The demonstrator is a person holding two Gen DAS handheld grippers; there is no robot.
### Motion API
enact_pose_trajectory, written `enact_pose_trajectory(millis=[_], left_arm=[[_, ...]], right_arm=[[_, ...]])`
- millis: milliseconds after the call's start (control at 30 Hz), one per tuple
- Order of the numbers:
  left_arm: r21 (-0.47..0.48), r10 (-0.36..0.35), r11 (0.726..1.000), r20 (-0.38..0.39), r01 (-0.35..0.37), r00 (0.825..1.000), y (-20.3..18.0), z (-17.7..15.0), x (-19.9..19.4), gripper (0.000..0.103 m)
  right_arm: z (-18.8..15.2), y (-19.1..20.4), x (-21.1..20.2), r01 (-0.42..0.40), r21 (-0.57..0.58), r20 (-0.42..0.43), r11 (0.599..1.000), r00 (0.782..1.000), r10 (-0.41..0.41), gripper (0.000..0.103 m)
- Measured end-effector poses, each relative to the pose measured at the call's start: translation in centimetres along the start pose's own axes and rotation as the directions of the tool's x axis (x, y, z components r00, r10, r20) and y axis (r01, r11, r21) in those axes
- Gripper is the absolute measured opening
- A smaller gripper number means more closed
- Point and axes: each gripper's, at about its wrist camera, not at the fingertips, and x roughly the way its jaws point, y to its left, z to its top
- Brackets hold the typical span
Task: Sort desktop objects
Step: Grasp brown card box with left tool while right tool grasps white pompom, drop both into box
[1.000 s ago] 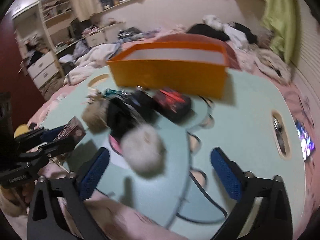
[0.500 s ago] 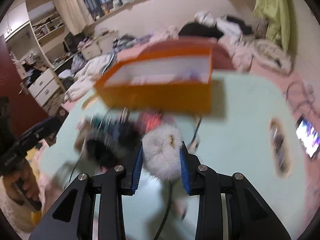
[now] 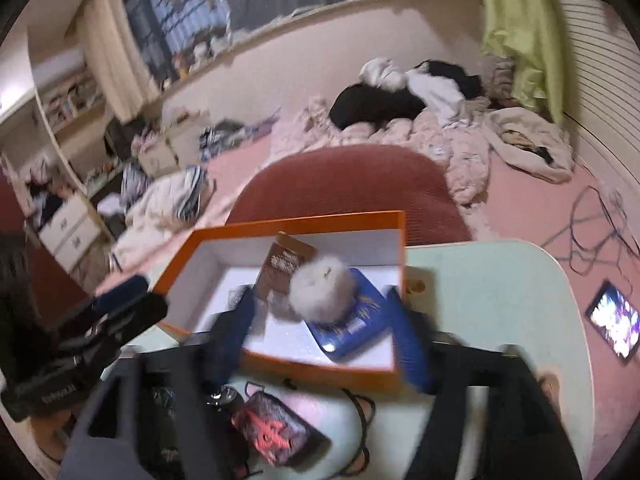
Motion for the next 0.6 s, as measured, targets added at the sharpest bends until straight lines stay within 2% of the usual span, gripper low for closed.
enact_pose_trajectory(millis=[100,200,300,400,467,500,533,567,600], left_arm=[[0.006,0.012,1.0,-0.024,-0.012,1.0,0.1,-1.6,-1.9,0.077],[0.022,0.019,1.0,-0.071,-0.018,0.997,-0.5,-4.2,-4.0,0.08],[0.033,0.044,0.999,-0.125,-0.041,0.991,-1.4,-7.7,-5.6,0.085],[0.069,0.088,0.995,-0.199,-0.076,0.976,-2.2,-11.0,-5.7,0.085],[0.077,0.119,0.992,-0.225,-0.104,0.967,-2.1,-11.9,-5.4,0.085],[0.07,0.13,0.991,-0.233,-0.117,0.964,-1.8,-12.0,-5.2,0.085],[0.065,0.139,0.99,-0.241,-0.127,0.96,-1.7,-12.1,-5.0,0.086],[0.068,0.155,0.988,-0.246,-0.142,0.957,-1.6,-12.2,-4.7,0.088],[0.087,0.183,0.982,-0.25,-0.167,0.951,-1.7,-12.3,-4.4,0.096]], right_arm=[[-1.8,0.0,-2.5,-0.008,0.001,0.024,1.0,1.0,0.008,0.077],[-3.9,1.6,-4.1,0.015,-0.075,-0.014,0.997,1.0,-0.016,0.077],[-7.2,3.3,-5.1,0.017,-0.166,-0.088,0.986,0.996,-0.032,0.077],[-10.2,4.1,-4.6,0.046,-0.216,-0.19,0.975,0.978,-0.089,0.077],[-11.9,4.1,-3.7,0.05,-0.211,-0.272,0.976,0.956,-0.108,0.078],[-12.2,4.1,-3.6,0.058,-0.217,-0.278,0.975,0.953,-0.118,0.079],[-12.5,4.4,-3.8,0.079,-0.242,-0.247,0.967,0.959,-0.14,0.08],[-12.8,4.6,-3.6,0.095,-0.262,-0.251,0.961,0.954,-0.162,0.084],[-13.1,4.7,-3.4,0.098,-0.276,-0.262,0.956,0.95,-0.173,0.088]])
